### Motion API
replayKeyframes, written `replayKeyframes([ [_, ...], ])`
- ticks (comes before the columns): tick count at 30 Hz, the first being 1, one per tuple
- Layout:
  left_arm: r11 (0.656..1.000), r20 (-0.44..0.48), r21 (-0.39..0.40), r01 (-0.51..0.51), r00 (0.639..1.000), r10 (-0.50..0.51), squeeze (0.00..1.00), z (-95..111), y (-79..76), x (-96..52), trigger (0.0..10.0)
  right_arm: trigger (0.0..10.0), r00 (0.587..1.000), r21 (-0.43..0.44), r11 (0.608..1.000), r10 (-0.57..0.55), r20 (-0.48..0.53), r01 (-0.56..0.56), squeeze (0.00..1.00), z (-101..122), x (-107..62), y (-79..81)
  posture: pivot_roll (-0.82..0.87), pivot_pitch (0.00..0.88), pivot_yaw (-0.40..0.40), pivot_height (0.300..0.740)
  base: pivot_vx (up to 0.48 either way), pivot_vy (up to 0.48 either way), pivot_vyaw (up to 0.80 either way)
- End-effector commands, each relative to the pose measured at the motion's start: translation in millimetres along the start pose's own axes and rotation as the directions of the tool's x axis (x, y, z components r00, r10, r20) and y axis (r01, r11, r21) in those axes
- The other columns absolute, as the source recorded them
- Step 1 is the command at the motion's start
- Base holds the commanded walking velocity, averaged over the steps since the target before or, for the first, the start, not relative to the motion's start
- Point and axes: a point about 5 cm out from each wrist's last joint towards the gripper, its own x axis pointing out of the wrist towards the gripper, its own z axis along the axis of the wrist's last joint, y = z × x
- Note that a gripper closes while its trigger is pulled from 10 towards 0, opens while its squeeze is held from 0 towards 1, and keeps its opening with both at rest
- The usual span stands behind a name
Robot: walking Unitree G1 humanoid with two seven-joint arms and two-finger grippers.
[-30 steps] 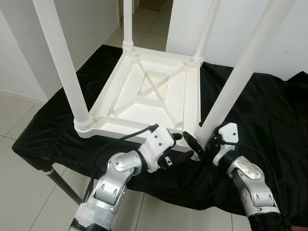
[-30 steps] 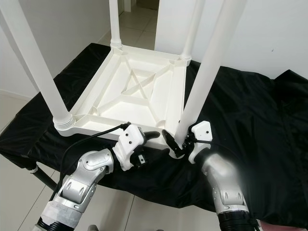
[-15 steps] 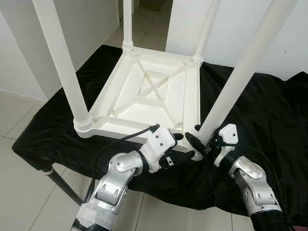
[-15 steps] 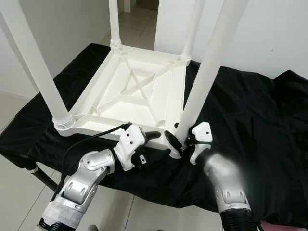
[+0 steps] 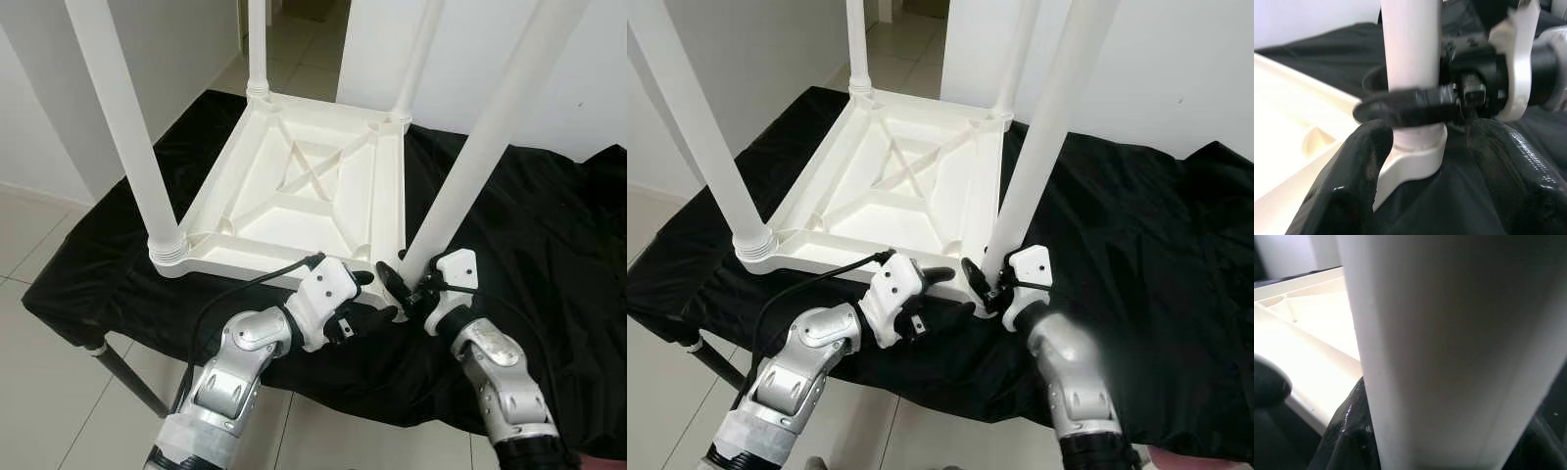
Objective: Building children table
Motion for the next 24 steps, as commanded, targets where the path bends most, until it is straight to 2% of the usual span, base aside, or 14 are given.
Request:
replayKeyframes([
  [1, 0.996, -0.011, -0.001, -0.092, 0.996, 0.092, 0.0, -3, 3.3, -1.6, 10.0, 10.0, 0.999, -0.006, 0.999, -0.045, -0.019, 0.045, 0.0, -2, -2.4, -2.4, -0.01, 0.087, -0.065, 0.74, 0.0, 0.0, 0.0],
  [3, 0.996, -0.017, 0.003, -0.09, 0.996, 0.09, 0.0, -4, 4.6, -3.2, 10.0, 10.0, 0.991, 0.029, 0.99, -0.135, -0.015, 0.136, 0.0, -2, -4.1, 1.3, -0.01, 0.084, -0.067, 0.74, 0.0, 0.0, 0.0],
  [10, 0.996, -0.02, 0.006, -0.089, 0.996, 0.089, 0.0, -5, 5.6, -3.7, 10.0, 10.0, 0.964, 0.044, 0.963, -0.266, -0.006, 0.266, 0.0, -3, -7.5, 4.3, -0.01, 0.082, -0.069, 0.74, 0.0, 0.0, 0.0],
  [14, 0.997, -0.023, 0.006, -0.077, 0.997, 0.077, 0.0, -6, 2.3, -4.0, 10.0, 10.0, 0.913, 0.08, 0.909, -0.406, -0.046, 0.409, 0.0, -10, -9.2, 15.7, -0.01, 0.083, -0.073, 0.74, 0.0, 0.0, 0.0],
  [17, 0.997, -0.024, 0.005, -0.075, 0.997, 0.075, 0.0, -6, 1.5, -4.3, 10.0, 10.0, 0.907, 0.093, 0.903, -0.417, -0.056, 0.42, 0.0, -10, -6.8, 25.8, 0.0, 0.081, -0.071, 0.74, 0.0, 0.0, 0.0],
  [19, 0.997, -0.024, 0.005, -0.075, 0.997, 0.075, 0.0, -6, 1.5, -4.3, 10.0, 10.0, 0.907, 0.093, 0.903, -0.417, -0.056, 0.42, 0.0, -10, -6.8, 25.8, 0.0, 0.081, -0.071, 0.74, 0.0, 0.0, 0.0],
  [21, 0.997, -0.026, 0.004, -0.074, 0.997, 0.074, 0.0, -7, 1.2, -4.6, 10.0, 10.0, 0.913, 0.109, 0.907, -0.402, -0.065, 0.407, 0.0, -11, -4.5, 36.9, 0.0, 0.078, -0.069, 0.74, 0.0, 0.0, 0.0],
  [24, 0.998, -0.028, 0.001, -0.07, 0.997, 0.07, 0.0, -7, -0.1, -5.3, 10.0, 10.0, 0.913, 0.114, 0.906, -0.402, -0.069, 0.407, 0.0, -10, -3.9, 39.3, -0.01, 0.077, -0.064, 0.74, 0.0, 0.0, 0.0],
])
